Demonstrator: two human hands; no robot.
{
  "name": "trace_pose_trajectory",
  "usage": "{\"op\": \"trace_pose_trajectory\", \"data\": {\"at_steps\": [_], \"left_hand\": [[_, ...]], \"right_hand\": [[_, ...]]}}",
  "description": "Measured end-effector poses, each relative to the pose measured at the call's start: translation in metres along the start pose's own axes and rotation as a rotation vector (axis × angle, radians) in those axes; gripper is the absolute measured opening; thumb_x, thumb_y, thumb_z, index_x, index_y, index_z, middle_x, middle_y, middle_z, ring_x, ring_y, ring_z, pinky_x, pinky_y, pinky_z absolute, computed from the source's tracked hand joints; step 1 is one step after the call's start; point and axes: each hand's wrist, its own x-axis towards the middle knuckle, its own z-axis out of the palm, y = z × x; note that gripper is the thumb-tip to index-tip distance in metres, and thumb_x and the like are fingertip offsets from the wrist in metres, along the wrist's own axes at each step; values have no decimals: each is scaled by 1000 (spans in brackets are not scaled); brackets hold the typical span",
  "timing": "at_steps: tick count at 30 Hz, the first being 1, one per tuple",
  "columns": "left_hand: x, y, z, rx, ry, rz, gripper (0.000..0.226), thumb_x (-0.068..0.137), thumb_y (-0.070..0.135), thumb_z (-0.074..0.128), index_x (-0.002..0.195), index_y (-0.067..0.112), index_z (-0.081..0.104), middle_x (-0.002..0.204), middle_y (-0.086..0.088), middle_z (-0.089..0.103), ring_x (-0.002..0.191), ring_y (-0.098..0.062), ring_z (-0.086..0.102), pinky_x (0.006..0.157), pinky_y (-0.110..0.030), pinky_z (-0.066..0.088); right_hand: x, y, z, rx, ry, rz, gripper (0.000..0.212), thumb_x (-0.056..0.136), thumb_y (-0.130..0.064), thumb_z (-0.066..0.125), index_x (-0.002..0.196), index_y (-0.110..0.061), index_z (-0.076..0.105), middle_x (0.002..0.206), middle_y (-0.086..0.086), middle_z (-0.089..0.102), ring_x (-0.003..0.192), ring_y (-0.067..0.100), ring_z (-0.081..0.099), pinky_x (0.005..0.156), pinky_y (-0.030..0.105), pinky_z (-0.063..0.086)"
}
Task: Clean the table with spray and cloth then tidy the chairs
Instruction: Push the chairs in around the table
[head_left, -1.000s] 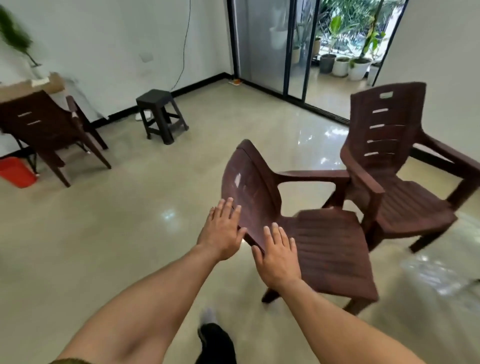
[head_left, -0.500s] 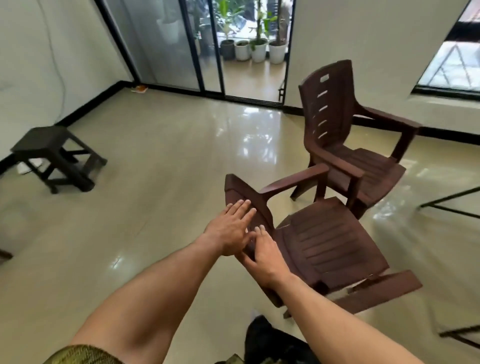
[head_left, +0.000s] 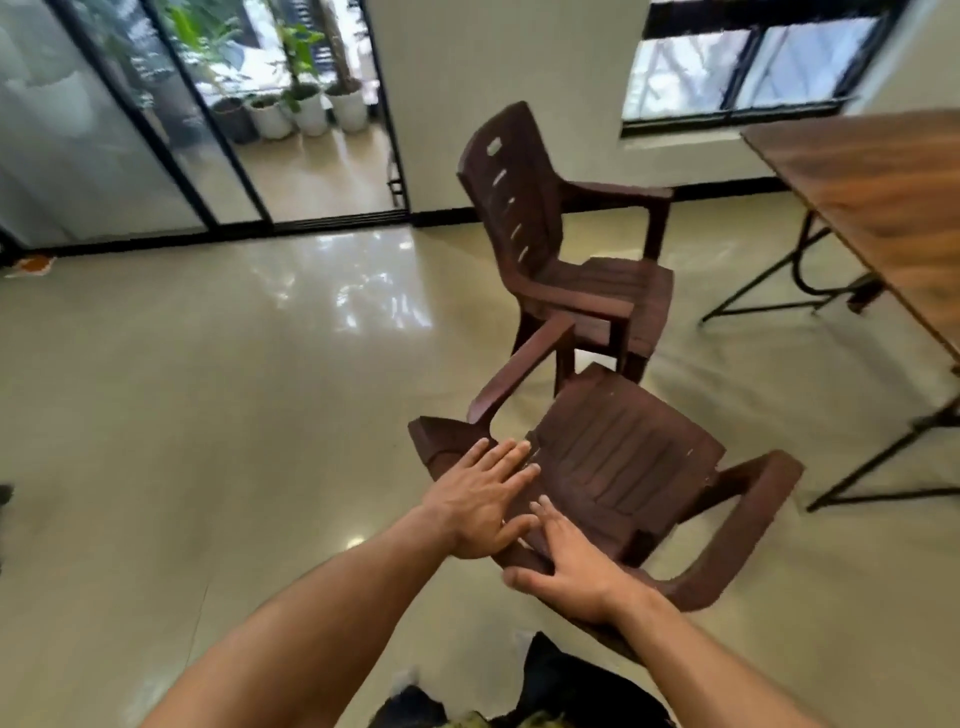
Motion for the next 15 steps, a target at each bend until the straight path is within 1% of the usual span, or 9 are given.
{"op": "trace_pose_trajectory", "data": {"at_steps": [1,2,4,6,8,10,12,14,15], "left_hand": [[2,-6,1,3,12,69,77,98,70,11,162,27,5,168,1,-14,153,-16,-20,126,-45,-8],[4,-8,1,8,33,97,77,98,70,11,162,27,5,168,1,-16,153,-15,-21,126,-45,-7],[4,-11,1,8,62,185,78,98,70,11,162,26,4,167,1,-19,152,-14,-23,126,-43,-9],[0,-11,3,-2,73,230,79,98,70,9,162,25,3,167,1,-20,152,-15,-26,126,-43,-9],[-5,-20,3,15,83,301,78,99,69,10,162,24,2,167,0,-20,151,-15,-27,126,-45,-8],[-6,-24,5,31,88,321,77,99,67,11,162,23,2,167,-1,-20,152,-17,-26,126,-47,-6],[-6,-25,4,54,92,338,77,99,66,10,162,21,1,167,-3,-20,152,-19,-24,126,-48,-6],[-3,-26,3,62,107,348,77,100,65,10,162,21,2,168,-4,-18,153,-20,-23,126,-49,-7],[-1,-27,2,46,116,338,76,100,65,11,162,21,3,168,-5,-18,153,-21,-22,126,-49,-8]], "right_hand": [[-3,-3,4,47,14,70,117,72,-83,55,161,-29,2,169,-8,-5,154,11,0,125,39,14],[-4,-4,1,58,21,108,117,71,-84,57,161,-30,5,169,-7,-1,154,12,6,125,39,16],[-13,-11,8,30,88,203,110,72,-85,56,160,-33,13,168,-5,9,153,16,18,122,39,23],[-22,-18,20,-113,147,265,102,75,-88,46,158,-36,19,166,-2,21,148,20,31,118,40,32],[-30,-37,41,-211,255,373,103,74,-94,32,157,-34,22,161,0,35,141,23,44,111,43,42],[-35,-50,57,-337,379,450,108,73,-97,18,156,-28,26,150,3,51,130,26,55,101,43,48],[-38,-58,69,-431,488,531,116,69,-97,2,151,-23,38,131,6,65,113,28,65,86,42,54],[-37,-64,79,-455,560,579,122,61,-97,-11,133,-22,54,112,5,71,95,26,70,73,38,55],[-35,-67,79,-462,586,591,121,60,-98,-13,121,-22,59,105,5,72,90,26,70,69,37,54]]}}
